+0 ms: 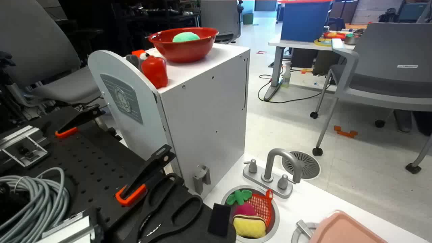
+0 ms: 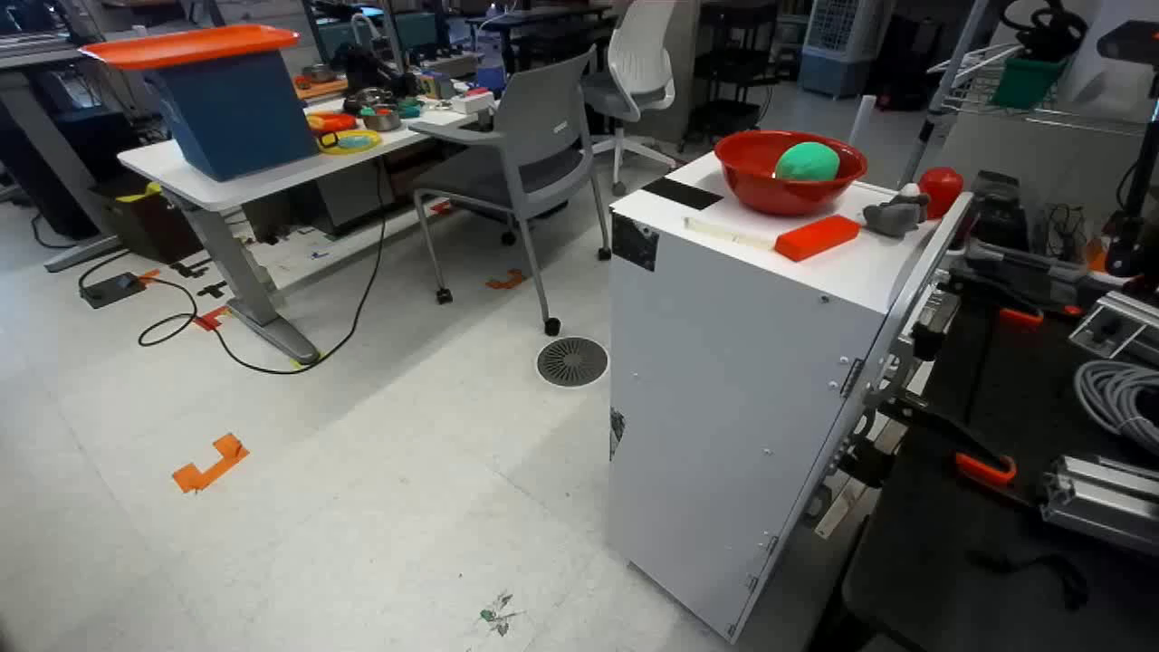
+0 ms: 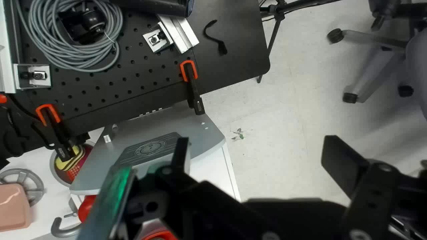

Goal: Remove the green object from the red bowl

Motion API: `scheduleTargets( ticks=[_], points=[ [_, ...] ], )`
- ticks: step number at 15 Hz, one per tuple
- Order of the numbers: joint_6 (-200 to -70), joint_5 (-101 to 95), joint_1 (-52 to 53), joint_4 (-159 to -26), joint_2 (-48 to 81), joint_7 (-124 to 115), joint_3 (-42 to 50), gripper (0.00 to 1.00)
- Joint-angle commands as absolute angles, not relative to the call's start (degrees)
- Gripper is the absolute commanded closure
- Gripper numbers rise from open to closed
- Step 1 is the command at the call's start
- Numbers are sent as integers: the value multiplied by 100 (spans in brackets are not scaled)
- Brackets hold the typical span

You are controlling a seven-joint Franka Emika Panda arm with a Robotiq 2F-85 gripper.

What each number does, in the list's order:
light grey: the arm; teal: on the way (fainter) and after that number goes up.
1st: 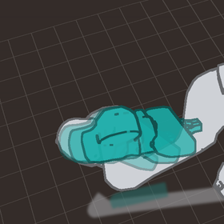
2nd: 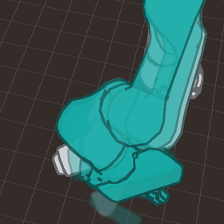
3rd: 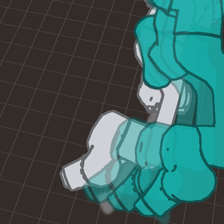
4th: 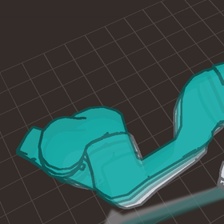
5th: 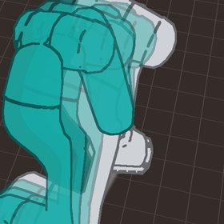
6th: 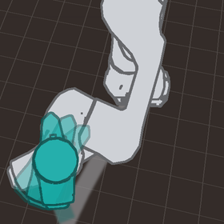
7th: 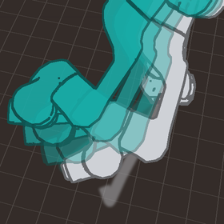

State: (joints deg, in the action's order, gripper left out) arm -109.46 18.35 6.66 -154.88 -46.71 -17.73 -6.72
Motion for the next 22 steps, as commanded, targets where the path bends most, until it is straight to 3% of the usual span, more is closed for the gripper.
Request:
scheduleTargets(
  ticks=[1, 12, 22],
  points=[
    [-10913, 1886, 577, -15472, -4676, -1722, -742, 0],
    [-10705, 1569, -362, -15363, -4867, -1488, -9, 0],
    [-9194, -387, -535, -15077, -4403, -1303, -472, 0]
  ],
)
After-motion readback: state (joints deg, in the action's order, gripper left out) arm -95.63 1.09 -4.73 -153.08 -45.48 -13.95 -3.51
